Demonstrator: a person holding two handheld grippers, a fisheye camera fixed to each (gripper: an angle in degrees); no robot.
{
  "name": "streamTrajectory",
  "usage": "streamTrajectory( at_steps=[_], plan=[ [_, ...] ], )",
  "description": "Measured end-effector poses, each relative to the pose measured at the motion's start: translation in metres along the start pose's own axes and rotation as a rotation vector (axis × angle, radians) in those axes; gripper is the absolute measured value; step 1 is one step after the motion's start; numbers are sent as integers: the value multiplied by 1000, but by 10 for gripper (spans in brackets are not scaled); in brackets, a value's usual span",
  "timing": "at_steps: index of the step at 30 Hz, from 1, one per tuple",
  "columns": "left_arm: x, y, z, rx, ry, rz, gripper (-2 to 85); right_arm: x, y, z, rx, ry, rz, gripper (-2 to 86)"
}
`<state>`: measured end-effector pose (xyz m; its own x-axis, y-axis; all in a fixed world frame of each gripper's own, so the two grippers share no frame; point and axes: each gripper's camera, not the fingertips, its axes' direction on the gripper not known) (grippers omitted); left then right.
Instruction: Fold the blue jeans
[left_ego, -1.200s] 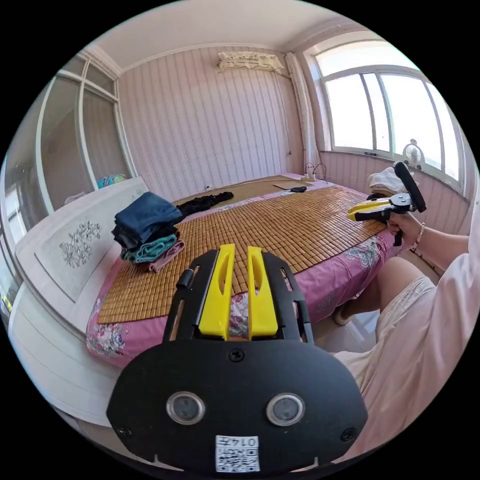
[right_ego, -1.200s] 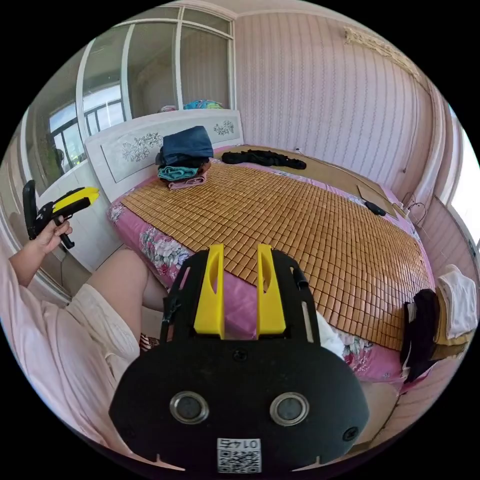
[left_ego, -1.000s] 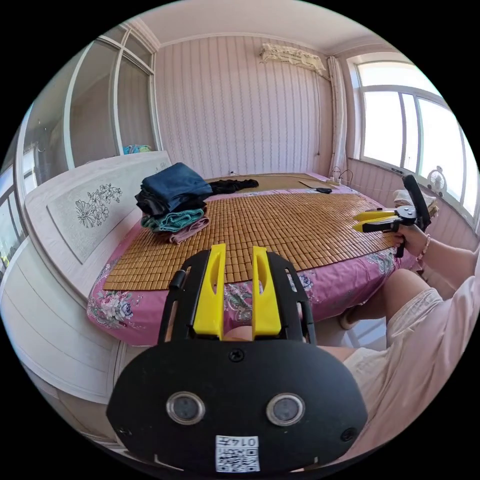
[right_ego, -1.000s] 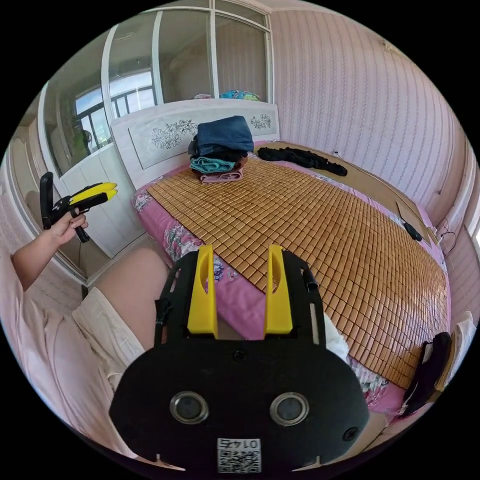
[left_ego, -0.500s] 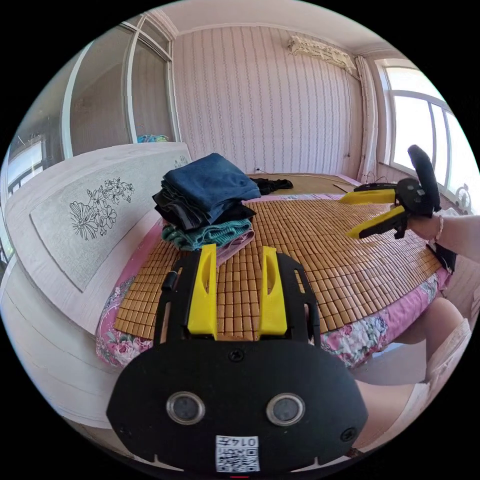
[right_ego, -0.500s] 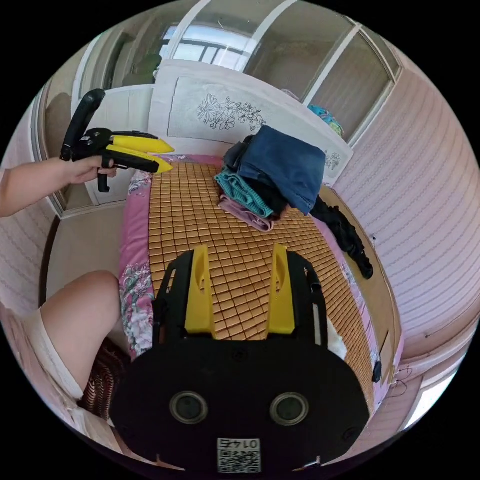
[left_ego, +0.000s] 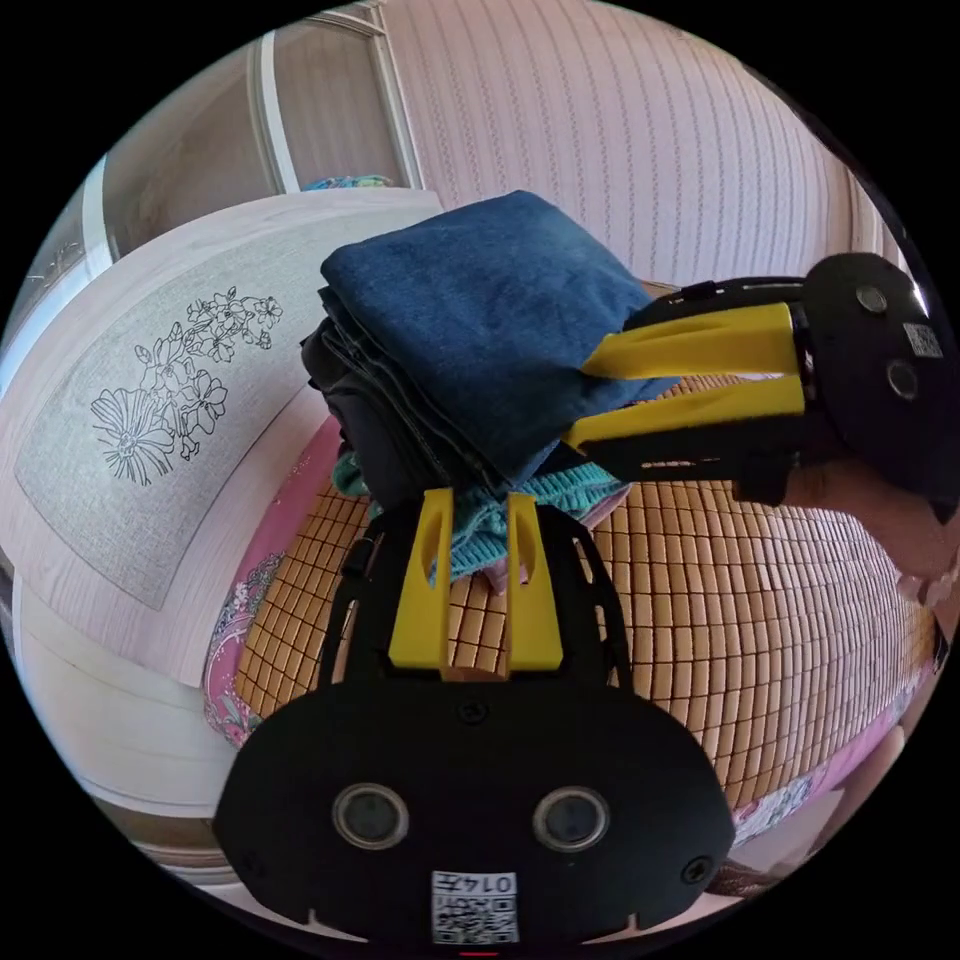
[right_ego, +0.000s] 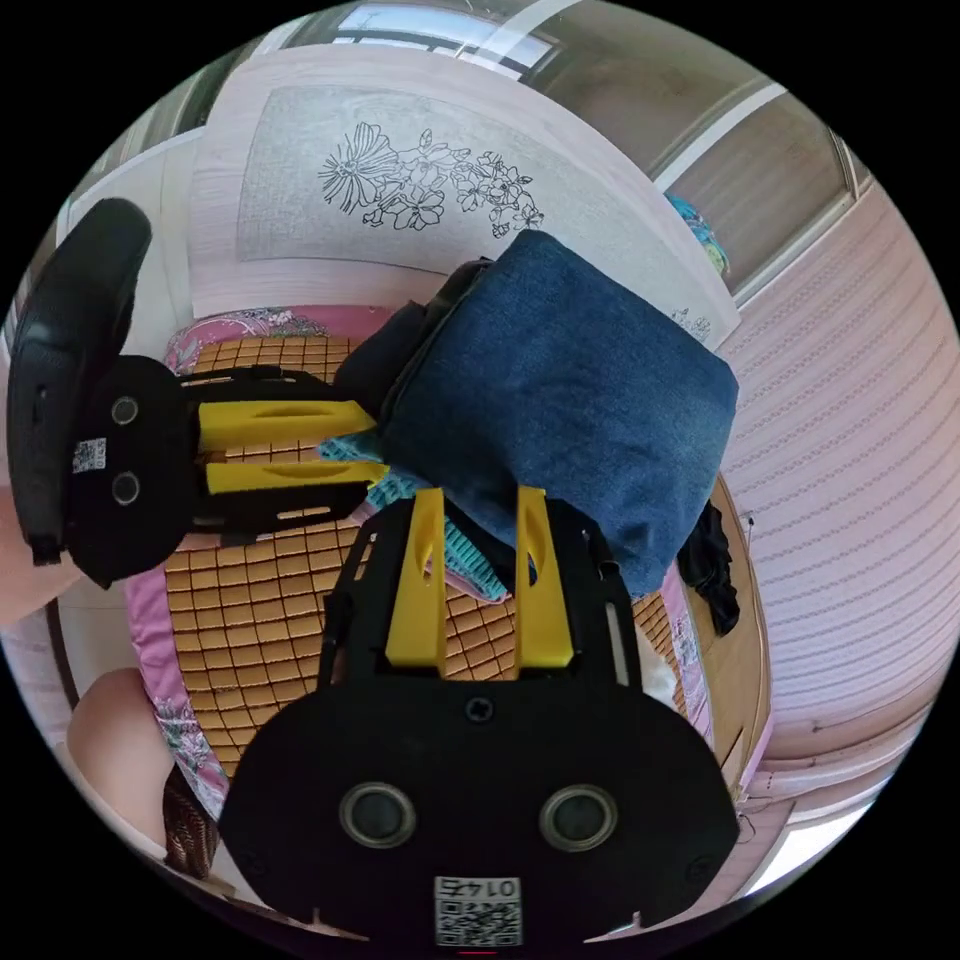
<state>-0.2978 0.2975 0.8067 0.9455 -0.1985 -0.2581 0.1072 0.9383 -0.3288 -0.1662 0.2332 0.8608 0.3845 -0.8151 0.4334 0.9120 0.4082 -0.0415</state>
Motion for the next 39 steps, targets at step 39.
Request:
streamTrajectory(
  at_steps=[39],
  plan=[
    [192,236,-91,-291,365,159,144,4,659,-174,161,-208,1344,1]
  ],
)
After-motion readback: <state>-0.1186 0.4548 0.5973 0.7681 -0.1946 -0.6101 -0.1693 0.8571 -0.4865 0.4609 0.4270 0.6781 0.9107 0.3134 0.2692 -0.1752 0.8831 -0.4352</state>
